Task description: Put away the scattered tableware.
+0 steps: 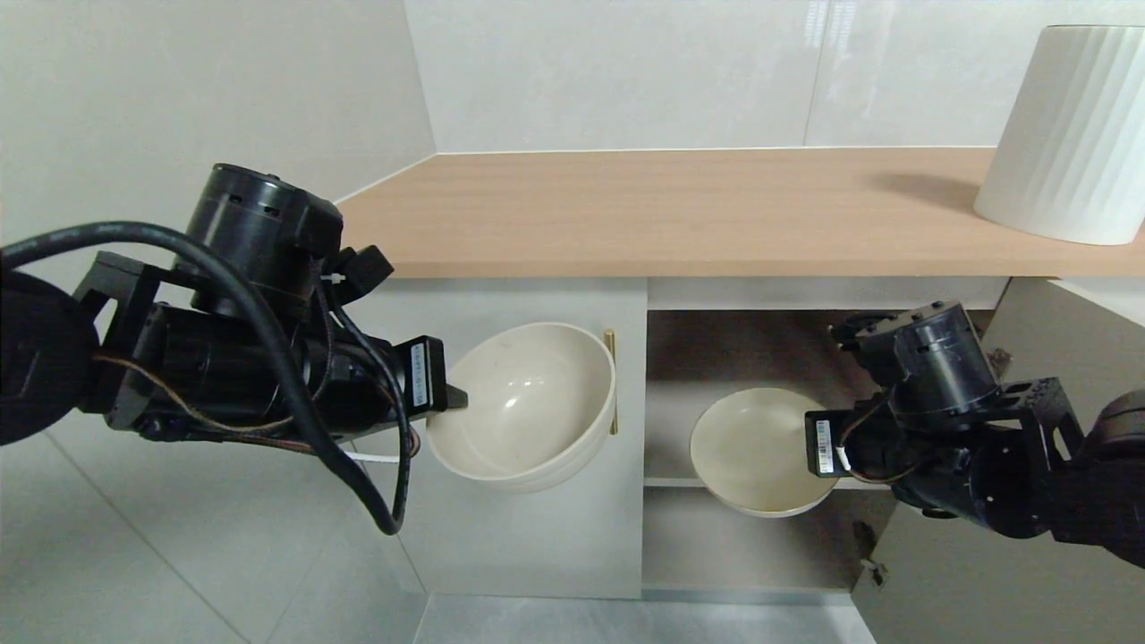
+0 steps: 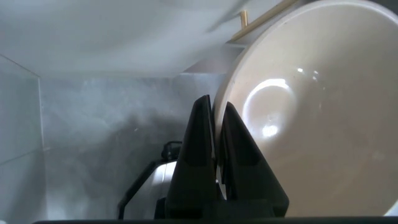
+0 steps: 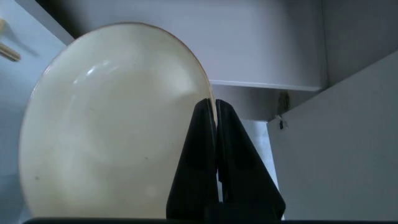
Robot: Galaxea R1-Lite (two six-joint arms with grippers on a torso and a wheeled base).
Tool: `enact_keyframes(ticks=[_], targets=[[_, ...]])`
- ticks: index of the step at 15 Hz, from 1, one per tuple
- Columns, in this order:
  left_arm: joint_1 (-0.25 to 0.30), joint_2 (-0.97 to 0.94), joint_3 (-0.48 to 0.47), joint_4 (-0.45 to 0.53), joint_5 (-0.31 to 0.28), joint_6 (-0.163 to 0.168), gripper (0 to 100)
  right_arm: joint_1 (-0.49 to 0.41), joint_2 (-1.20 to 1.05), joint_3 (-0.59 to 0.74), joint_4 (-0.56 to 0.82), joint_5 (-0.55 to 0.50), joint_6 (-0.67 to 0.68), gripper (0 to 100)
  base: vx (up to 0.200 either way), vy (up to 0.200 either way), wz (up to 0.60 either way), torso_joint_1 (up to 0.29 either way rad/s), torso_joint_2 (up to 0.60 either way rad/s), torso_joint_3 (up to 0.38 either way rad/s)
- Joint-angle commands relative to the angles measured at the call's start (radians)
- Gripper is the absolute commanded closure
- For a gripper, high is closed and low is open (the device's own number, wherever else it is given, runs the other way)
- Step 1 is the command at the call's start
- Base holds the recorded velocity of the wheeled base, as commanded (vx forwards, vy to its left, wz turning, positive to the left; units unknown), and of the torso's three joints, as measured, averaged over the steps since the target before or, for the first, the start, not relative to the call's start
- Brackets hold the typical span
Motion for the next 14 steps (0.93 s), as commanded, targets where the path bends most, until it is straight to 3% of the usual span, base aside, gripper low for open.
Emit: enact_keyframes(ticks=[1, 6, 9, 10, 12, 14], targets=[[0.0, 0.001, 0.0, 0.0, 0.0, 0.0, 100, -0.001, 0.02, 0.0, 0.0, -0.001, 0.0, 100, 0.0, 0.0, 0.0, -0.002, 0.08, 0.051], [0.0, 0.003, 0.001, 0.0, -0.003, 0.003, 100, -0.001, 0.021, 0.006, -0.002, 0.0, -0.001, 100, 0.0, 0.0, 0.0, 0.0, 0.0, 0.0], [-0.005, 0.003, 0.014, 0.0, -0.023, 0.011, 100, -0.072, 0.117, 0.003, -0.002, 0.118, -0.009, 100, 0.0, 0.0, 0.0, 0.0, 0.0, 0.0], [-0.006, 0.003, 0.014, 0.0, -0.049, 0.011, 100, -0.112, 0.196, -0.043, -0.002, 0.172, -0.011, 100, 0.0, 0.0, 0.0, 0.0, 0.0, 0.0], [-0.008, 0.005, 0.012, 0.0, -0.074, 0.015, 100, -0.164, 0.341, -0.159, -0.006, 0.173, -0.008, 100, 0.0, 0.0, 0.0, 0.0, 0.0, 0.0], [-0.008, 0.014, 0.012, 0.0, -0.072, 0.058, 100, -0.212, 0.462, -0.281, -0.017, 0.173, -0.008, 100, 0.0, 0.0, 0.0, 0.0, 0.0, 0.0]])
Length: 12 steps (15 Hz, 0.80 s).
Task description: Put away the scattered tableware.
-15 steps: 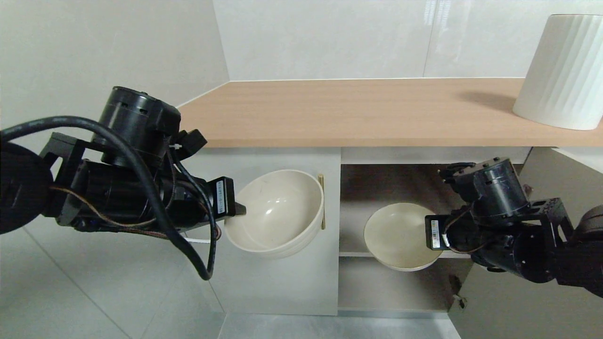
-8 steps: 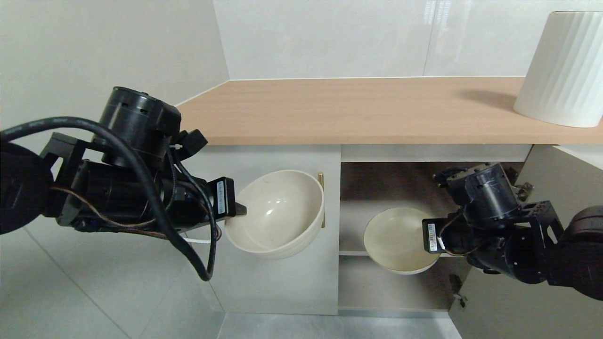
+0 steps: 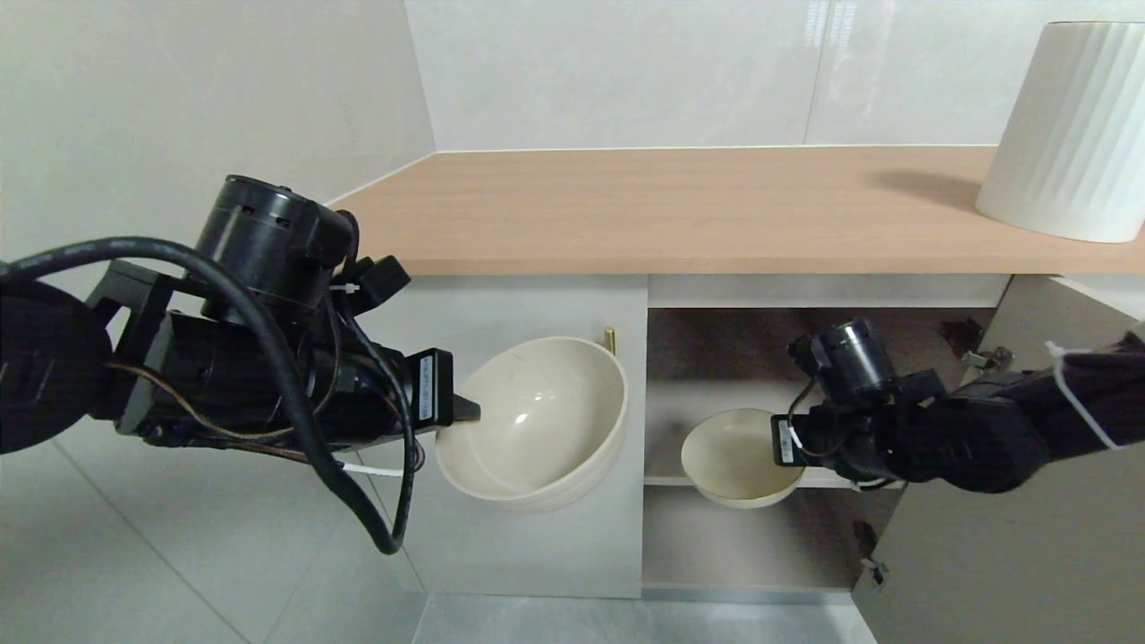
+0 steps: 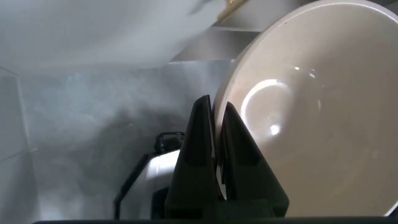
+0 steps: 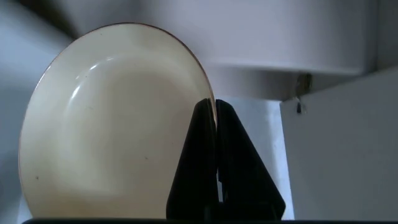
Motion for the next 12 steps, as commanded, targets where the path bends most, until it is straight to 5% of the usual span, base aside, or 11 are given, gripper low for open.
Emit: enact_keyframes(ticks=[1, 6, 12], targets=[[-0.001, 0.013, 0.001, 0.002, 0.002, 0.029, 100, -0.08, 0.236, -0.183, -0.021, 0.004, -0.002, 100, 0.0, 0.0, 0.0, 0.0, 0.0, 0.0], [-0.012, 0.041, -0.001, 0.0, 0.002, 0.154, 100, -0.138, 0.442, -0.403, -0.024, -0.061, -0.004, 100, 0.0, 0.0, 0.0, 0.0, 0.0, 0.0], [-0.03, 0.053, 0.001, 0.0, 0.006, 0.162, 100, -0.17, 0.57, -0.496, -0.066, -0.159, -0.001, 100, 0.0, 0.0, 0.0, 0.0, 0.0, 0.0]])
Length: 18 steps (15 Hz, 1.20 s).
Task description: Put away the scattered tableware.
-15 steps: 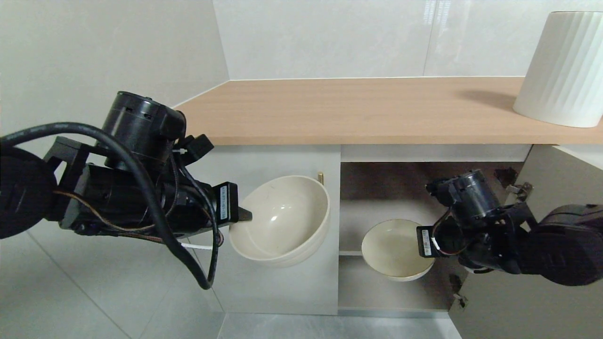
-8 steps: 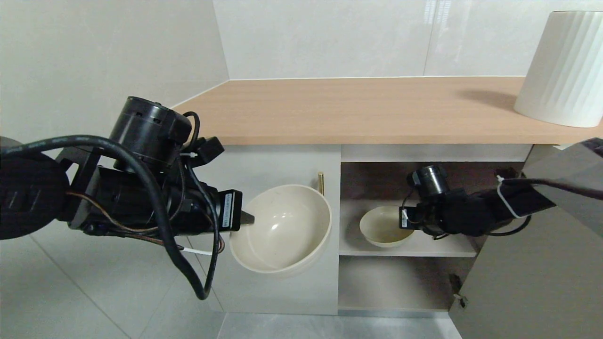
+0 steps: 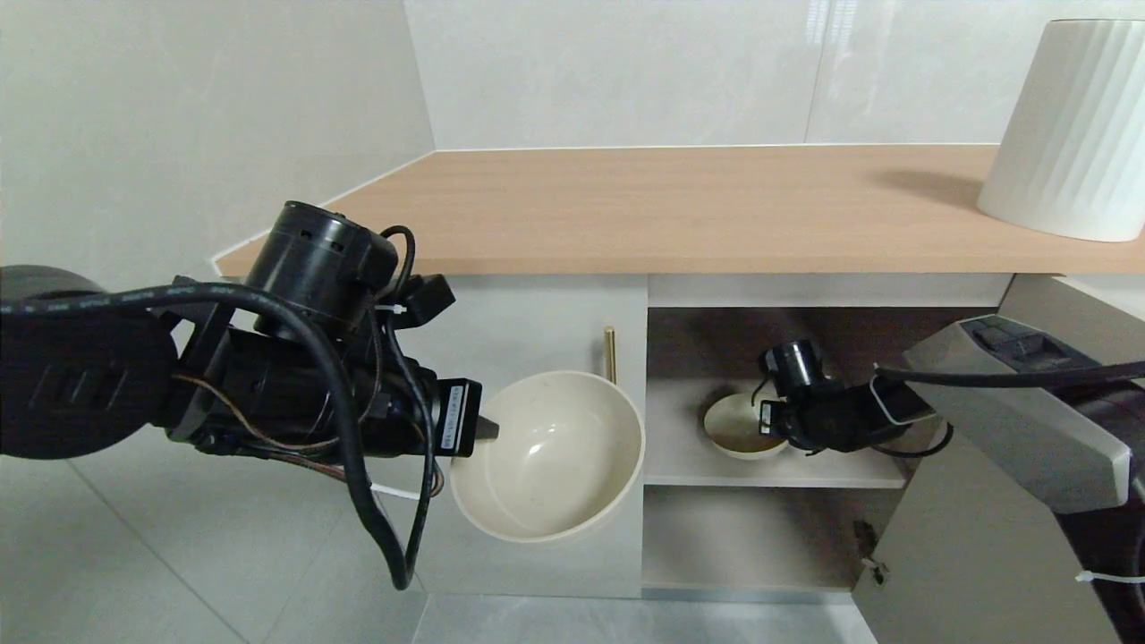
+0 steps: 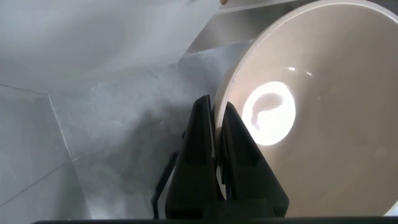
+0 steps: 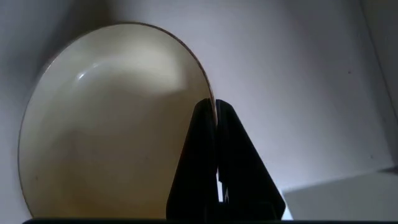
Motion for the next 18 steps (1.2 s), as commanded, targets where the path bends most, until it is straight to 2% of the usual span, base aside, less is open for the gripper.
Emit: enact_keyframes(ticks=[1, 8, 9, 16, 17, 18], targets=[[-0.001, 0.002, 0.001, 0.001, 0.0, -0.001, 100, -0.002, 0.04, -0.01, -0.002, -0.002, -0.002, 100, 0.0, 0.0, 0.0, 0.0, 0.0, 0.0], [-0.001, 0.008, 0.001, -0.001, 0.001, -0.002, 100, -0.016, 0.036, -0.004, -0.002, -0.004, 0.0, 100, 0.0, 0.0, 0.0, 0.0, 0.0, 0.0], [-0.001, 0.011, 0.001, -0.001, 0.001, -0.002, 100, -0.016, 0.032, -0.004, -0.002, -0.004, 0.003, 0, 0.0, 0.0, 0.0, 0.0, 0.0, 0.0], [-0.001, 0.014, 0.001, -0.001, 0.012, -0.002, 100, -0.016, -0.052, 0.08, -0.002, 0.004, 0.032, 0, 0.0, 0.0, 0.0, 0.0, 0.0, 0.0], [-0.001, 0.02, 0.001, -0.001, 0.012, -0.001, 100, -0.013, -0.106, 0.12, -0.002, 0.028, 0.04, 0, 0.0, 0.0, 0.0, 0.0, 0.0, 0.0], [-0.011, 0.034, 0.004, -0.001, 0.014, 0.001, 100, 0.007, -0.192, 0.189, -0.002, 0.099, 0.043, 0, 0.0, 0.0, 0.0, 0.0, 0.0, 0.0]])
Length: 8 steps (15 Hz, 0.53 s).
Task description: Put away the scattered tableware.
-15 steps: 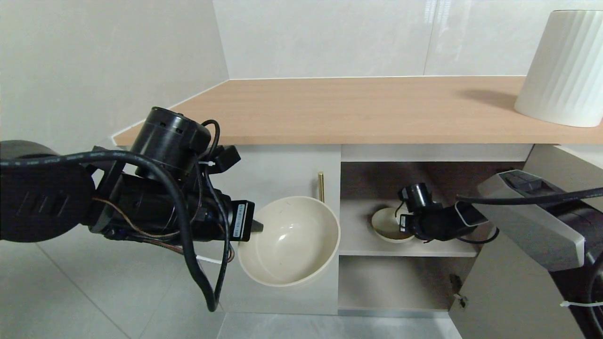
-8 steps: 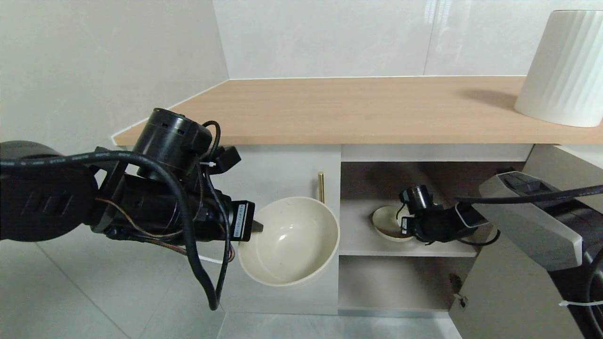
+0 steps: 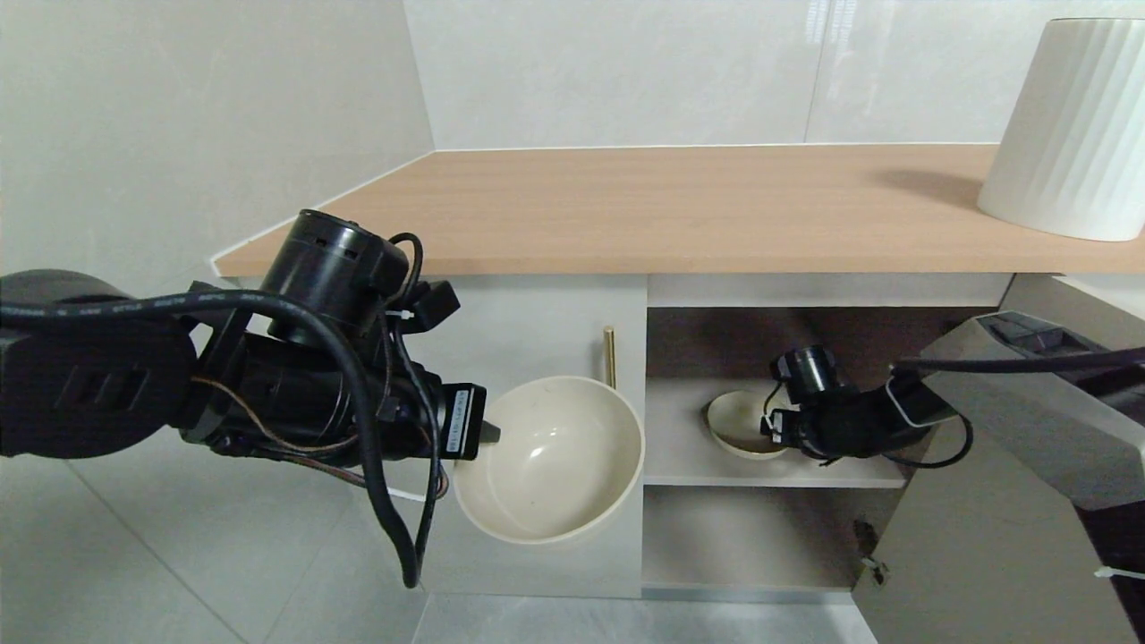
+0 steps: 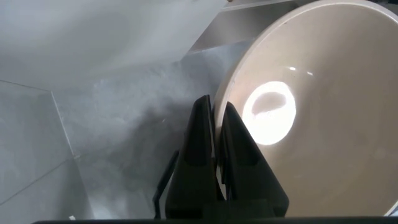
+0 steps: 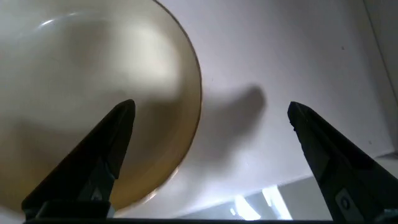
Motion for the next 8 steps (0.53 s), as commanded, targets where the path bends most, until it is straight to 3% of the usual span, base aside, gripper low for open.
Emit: enact_keyframes(ticks=[1, 2, 4, 8], targets=[[-0.03, 0.029, 0.014, 0.0, 0.002, 0.001, 100, 0.041, -0.199, 0.143, 0.001, 0.115, 0.006, 0, 0.0, 0.0, 0.0, 0.0, 0.0, 0.0], [-0.064, 0.044, 0.02, 0.0, 0.019, 0.001, 100, 0.06, -0.266, 0.194, 0.001, 0.175, 0.004, 0, 0.0, 0.0, 0.0, 0.0, 0.0, 0.0], [-0.131, 0.113, 0.028, -0.001, 0.114, 0.001, 100, 0.109, -0.43, 0.283, 0.013, 0.285, -0.002, 0, 0.0, 0.0, 0.0, 0.0, 0.0, 0.0], [-0.182, 0.218, 0.034, -0.086, 0.223, -0.001, 100, 0.201, -0.639, 0.32, 0.152, 0.301, -0.007, 0, 0.0, 0.0, 0.0, 0.0, 0.0, 0.0]])
